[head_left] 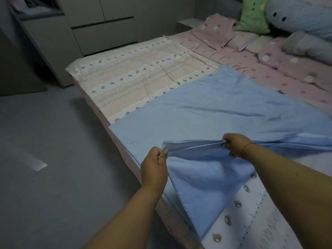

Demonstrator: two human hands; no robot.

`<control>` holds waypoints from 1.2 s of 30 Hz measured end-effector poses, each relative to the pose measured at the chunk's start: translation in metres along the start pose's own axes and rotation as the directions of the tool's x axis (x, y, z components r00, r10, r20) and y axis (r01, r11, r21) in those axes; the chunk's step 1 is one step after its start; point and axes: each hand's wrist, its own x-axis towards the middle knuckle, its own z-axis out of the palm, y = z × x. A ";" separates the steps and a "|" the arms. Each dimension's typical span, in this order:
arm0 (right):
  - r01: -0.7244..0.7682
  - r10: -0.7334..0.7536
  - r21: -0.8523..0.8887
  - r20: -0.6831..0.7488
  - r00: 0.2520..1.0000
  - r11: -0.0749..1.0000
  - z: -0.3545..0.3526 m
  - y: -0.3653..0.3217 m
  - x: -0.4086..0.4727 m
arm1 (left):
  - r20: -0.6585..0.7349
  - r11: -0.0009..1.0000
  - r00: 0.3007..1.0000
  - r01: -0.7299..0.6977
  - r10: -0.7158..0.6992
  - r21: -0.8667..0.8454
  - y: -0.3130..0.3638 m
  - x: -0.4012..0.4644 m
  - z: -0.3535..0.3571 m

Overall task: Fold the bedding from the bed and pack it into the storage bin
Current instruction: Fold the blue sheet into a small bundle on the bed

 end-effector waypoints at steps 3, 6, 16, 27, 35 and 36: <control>-0.041 0.041 -0.095 -0.004 0.999 0.995 0.000 -0.031 0.026 | 0.005 1.000 1.000 0.016 -0.016 -0.012 -0.014 0.032 -0.021; -0.030 0.039 0.083 -0.104 0.994 0.996 -0.001 -0.071 0.066 | -0.020 1.000 0.999 0.026 -0.026 0.009 -0.031 0.075 -0.035; 0.167 -0.165 0.003 -0.138 0.977 0.986 0.003 -0.203 0.275 | -0.094 0.983 0.980 0.179 -0.174 0.044 -0.119 0.266 -0.065; 0.086 -0.051 -0.193 0.181 0.982 0.977 0.080 -0.274 0.392 | 0.029 0.840 0.864 0.480 -0.503 0.253 -0.224 0.347 -0.072; 0.039 -0.039 0.150 -0.004 0.999 0.988 0.124 -0.274 0.383 | 0.225 0.788 0.862 0.271 -0.454 0.552 -0.254 0.402 -0.072; 0.048 -0.036 0.207 -0.060 0.998 0.977 0.126 -0.274 0.377 | 0.193 0.787 0.905 0.205 -0.378 0.582 -0.247 0.411 -0.069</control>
